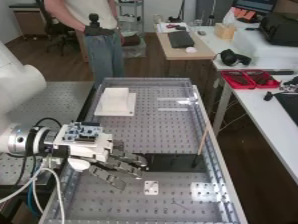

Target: Grab the larger nut and place it in the white container

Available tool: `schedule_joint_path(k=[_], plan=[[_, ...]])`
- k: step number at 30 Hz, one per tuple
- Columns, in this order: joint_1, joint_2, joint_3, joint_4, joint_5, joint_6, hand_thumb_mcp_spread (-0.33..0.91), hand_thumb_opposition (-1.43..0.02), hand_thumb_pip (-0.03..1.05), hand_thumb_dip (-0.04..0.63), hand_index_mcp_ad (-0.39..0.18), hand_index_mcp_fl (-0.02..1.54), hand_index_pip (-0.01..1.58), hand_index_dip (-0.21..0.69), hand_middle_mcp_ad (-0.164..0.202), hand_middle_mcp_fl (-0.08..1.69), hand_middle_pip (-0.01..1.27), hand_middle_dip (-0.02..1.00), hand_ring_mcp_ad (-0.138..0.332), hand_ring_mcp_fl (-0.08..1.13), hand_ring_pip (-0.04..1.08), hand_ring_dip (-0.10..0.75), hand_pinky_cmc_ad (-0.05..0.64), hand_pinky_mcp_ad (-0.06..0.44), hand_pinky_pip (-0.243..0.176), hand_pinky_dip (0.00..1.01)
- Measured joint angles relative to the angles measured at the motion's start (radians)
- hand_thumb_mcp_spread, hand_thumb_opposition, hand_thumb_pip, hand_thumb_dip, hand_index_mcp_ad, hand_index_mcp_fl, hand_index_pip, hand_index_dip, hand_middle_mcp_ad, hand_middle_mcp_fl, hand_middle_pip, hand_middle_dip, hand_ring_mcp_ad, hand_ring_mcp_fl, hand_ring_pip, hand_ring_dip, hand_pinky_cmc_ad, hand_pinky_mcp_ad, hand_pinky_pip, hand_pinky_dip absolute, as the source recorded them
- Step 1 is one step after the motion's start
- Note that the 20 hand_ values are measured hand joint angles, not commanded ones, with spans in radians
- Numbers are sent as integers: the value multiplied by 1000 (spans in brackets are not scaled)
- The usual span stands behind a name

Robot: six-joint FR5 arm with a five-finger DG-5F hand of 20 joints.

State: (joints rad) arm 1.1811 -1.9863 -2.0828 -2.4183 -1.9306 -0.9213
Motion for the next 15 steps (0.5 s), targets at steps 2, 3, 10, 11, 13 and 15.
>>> schedule_joint_path(k=[2,3,10,11,13,15], plan=[[-1,-1,1,0,-1,0,309,-883,850,206,-164,2,1566,35,61,12,127,161,145,2,218,136,367,309,-101,681],[-2,-1,1,0,-3,0,309,-883,850,206,-164,2,1567,24,61,12,127,161,145,2,223,129,367,312,-101,681],[-7,-2,1,-1,-9,0,309,-883,860,206,-166,2,1562,21,61,12,127,154,145,2,216,124,365,309,-101,696],[-7,-3,0,-1,-9,0,309,-883,860,206,-162,2,1562,17,61,12,127,154,145,2,216,124,365,312,-101,696],[-7,-4,0,-1,-11,3,309,-883,860,206,-164,2,1560,17,61,12,126,157,145,2,216,124,361,309,-101,696],[-7,-5,-1,2,-11,7,309,-883,860,206,-166,2,1564,16,61,12,126,154,145,2,216,120,367,312,-101,696]])
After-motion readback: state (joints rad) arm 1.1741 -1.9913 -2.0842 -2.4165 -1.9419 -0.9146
